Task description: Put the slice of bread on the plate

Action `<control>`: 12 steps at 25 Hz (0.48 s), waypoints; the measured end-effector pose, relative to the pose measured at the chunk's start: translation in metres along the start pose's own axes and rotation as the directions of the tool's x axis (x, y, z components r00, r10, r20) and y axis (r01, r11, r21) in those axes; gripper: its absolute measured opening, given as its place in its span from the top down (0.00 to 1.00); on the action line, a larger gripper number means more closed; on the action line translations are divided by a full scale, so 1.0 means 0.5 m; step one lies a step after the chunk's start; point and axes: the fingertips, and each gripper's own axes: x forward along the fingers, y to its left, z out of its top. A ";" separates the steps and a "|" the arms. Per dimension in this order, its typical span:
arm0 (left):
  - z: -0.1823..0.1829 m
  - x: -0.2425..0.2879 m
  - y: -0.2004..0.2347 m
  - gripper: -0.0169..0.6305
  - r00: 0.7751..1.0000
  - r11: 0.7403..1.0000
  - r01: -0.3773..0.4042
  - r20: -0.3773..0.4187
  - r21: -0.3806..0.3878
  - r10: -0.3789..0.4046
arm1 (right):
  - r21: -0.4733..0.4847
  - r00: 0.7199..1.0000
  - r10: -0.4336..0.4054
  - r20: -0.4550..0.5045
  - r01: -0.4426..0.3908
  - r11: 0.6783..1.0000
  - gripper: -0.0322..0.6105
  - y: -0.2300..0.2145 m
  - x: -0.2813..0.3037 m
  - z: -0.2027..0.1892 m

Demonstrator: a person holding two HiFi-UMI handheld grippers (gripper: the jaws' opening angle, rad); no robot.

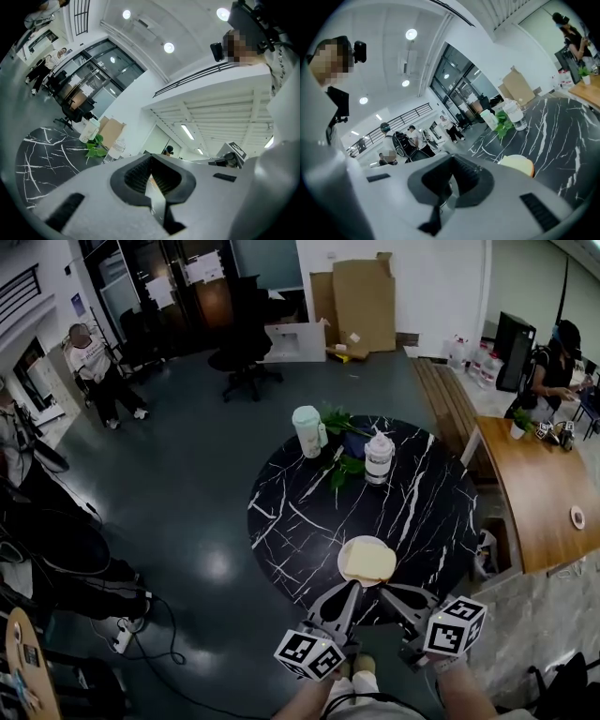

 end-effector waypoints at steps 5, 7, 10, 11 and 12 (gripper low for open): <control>0.009 -0.004 -0.013 0.97 1.000 1.000 -0.001 -0.003 0.010 0.001 | -0.005 1.000 -0.001 0.014 0.001 1.000 0.94 0.010 -0.006 0.002; 0.011 -0.005 -0.013 0.97 1.000 1.000 0.003 -0.005 0.016 -0.003 | -0.015 1.000 -0.011 0.027 0.012 1.000 0.94 0.012 -0.007 0.008; 0.013 -0.013 -0.016 0.97 1.000 1.000 0.004 -0.011 0.019 -0.003 | -0.018 0.999 -0.012 0.042 0.012 1.000 0.94 0.022 -0.012 0.014; 0.014 -0.015 -0.015 0.97 1.000 1.000 0.003 -0.012 0.020 -0.002 | -0.019 0.999 -0.011 0.042 0.012 1.000 0.94 0.023 -0.012 0.015; 0.016 -0.017 -0.014 0.97 1.000 1.000 0.002 -0.011 0.021 -0.001 | -0.023 0.999 -0.012 0.041 0.013 1.000 0.94 0.024 -0.011 0.015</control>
